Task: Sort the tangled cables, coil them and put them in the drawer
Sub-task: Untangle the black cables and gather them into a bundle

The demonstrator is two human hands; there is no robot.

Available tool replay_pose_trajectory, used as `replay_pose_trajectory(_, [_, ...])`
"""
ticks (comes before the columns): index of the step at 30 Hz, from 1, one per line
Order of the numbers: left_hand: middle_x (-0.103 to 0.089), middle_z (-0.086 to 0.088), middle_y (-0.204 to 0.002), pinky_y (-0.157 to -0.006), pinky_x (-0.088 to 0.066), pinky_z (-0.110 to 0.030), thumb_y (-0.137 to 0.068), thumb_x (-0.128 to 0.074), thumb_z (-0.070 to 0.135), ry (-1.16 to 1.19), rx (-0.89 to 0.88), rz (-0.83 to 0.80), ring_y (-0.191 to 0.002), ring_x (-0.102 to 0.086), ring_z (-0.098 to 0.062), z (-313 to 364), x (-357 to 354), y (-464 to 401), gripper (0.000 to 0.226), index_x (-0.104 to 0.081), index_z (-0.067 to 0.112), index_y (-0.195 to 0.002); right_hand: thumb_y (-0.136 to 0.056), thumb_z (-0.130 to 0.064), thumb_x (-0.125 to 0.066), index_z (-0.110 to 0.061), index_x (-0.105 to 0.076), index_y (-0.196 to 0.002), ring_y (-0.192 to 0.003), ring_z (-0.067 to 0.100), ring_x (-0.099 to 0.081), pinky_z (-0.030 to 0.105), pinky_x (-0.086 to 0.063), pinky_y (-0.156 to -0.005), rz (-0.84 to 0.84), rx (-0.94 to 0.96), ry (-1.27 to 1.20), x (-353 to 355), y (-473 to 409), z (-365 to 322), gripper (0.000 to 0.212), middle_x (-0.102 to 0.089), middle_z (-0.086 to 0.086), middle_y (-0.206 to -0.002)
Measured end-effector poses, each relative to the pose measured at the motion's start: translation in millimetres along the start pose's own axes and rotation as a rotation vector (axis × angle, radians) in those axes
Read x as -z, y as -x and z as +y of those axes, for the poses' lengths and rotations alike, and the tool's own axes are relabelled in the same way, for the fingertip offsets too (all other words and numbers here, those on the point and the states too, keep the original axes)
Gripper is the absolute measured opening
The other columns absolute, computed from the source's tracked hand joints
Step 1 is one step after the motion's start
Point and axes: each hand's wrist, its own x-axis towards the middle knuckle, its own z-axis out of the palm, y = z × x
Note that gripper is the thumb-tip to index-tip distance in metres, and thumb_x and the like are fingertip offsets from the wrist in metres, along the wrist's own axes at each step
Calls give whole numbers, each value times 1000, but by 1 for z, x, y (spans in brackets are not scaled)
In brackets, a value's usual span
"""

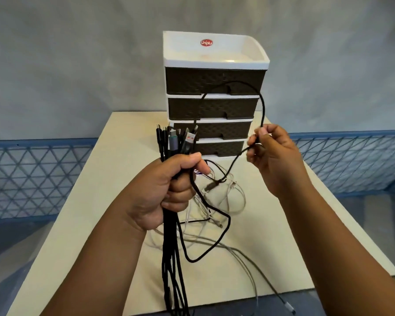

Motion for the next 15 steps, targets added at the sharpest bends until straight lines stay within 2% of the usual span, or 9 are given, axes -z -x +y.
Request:
replay_pose_trajectory(2, [-21, 11, -42, -39, -9, -13, -83, -60, 34, -29, -9, -7, -35, -16, -2, -3, -15, 9, 24, -71, 17, -70, -103, -18, -47, -21, -60, -88, -65, 13, -51, 25, -43, -61, -25, -3, -7, 13, 22, -13, 20, -60, -1, -72])
replay_pose_trajectory(4, [-21, 11, -42, -39, -9, -13, -82, -60, 33, -61, -14, -8, -35, -15, -3, -8, -33, 18, 23, -71, 17, -70, -99, -27, -53, -20, -65, -91, -65, 13, -48, 27, -39, -61, -103, -34, 42, 27, 46, -22, 16, -57, 0, -72])
replay_pose_trajectory(6, [-20, 10, -43, -40, -9, -13, -83, -57, 31, -109, -27, -5, -37, -15, -4, -16, -54, 28, 23, -71, 17, -71, -87, -44, -68, -18, -70, -98, -63, 13, -45, 26, -38, -59, -291, -85, 113, 38, 77, -30, 29, -53, 2, -72])
replay_pose_trajectory(7, [-20, 10, -43, -40, -10, -13, -84, -56, 31, -129, -35, -6, -37, -14, -4, -20, -65, 33, 24, -71, 17, -72, -80, -47, -74, -18, -71, -101, -62, 13, -44, 26, -38, -58, -401, -108, 172, 43, 94, -34, 36, -51, 2, -71])
replay_pose_trajectory(9, [-21, 10, -43, -39, -11, -13, -85, -55, 32, -158, -47, -19, -37, -14, -5, -28, -84, 43, 24, -71, 17, -73, -78, -34, -79, -16, -71, -105, -62, 14, -45, 27, -39, -57, -568, -130, 359, 47, 128, -37, 33, -52, 3, -71])
replay_pose_trajectory(11, [-21, 9, -44, -39, -12, -13, -86, -56, 33, -189, -53, -30, -38, -14, -5, -34, -104, 57, 24, -71, 17, -75, -83, -23, -78, -12, -71, -101, -63, 18, -44, 33, -36, -59, -625, -123, 539, 50, 159, -38, 22, -52, 6, -70])
replay_pose_trajectory(13, [-21, 8, -45, -39, -12, -14, -89, -59, 34, -245, -67, -31, -39, -14, -7, -39, -120, 71, 25, -72, 16, -79, -88, -24, -72, -12, -70, -87, -60, 17, -41, 32, -34, -59, -640, -97, 622, 55, 185, -35, 12, -50, 3, -65])
replay_pose_trajectory(15, [-22, 7, -47, -40, -13, -16, -90, -61, 38, -340, -89, 20, -40, -15, -8, -44, -136, 84, 28, -73, 14, -87, -92, -29, -68, -13, -69, -83, -58, 14, -45, 31, -38, -58, -623, -89, 650, 65, 209, -33, 18, -53, -2, -62])
